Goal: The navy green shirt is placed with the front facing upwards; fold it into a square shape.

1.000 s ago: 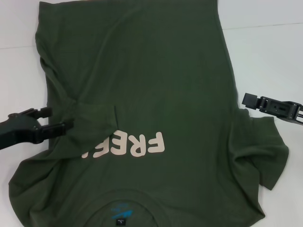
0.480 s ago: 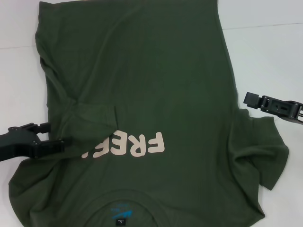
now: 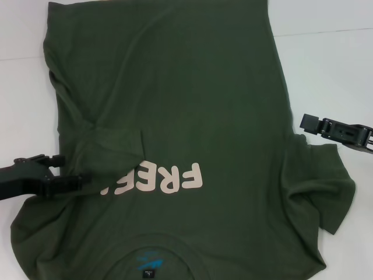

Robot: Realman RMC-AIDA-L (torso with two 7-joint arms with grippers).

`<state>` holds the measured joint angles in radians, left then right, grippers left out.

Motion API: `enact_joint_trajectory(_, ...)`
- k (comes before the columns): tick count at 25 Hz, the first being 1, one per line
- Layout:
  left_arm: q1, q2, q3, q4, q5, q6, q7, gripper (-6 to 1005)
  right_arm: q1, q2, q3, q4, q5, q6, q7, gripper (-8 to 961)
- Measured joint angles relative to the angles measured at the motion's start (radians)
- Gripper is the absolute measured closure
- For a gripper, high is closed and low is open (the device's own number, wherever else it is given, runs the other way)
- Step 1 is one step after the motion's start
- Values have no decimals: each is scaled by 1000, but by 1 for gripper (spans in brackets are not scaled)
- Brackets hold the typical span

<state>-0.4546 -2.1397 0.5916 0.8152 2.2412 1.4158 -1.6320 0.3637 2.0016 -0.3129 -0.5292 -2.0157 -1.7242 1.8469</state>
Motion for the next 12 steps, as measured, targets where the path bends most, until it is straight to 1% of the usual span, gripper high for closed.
enact_joint_trajectory(12,-3,0,18,-2,14,19,-3,90,0,-1,0,0,0,0,0,126)
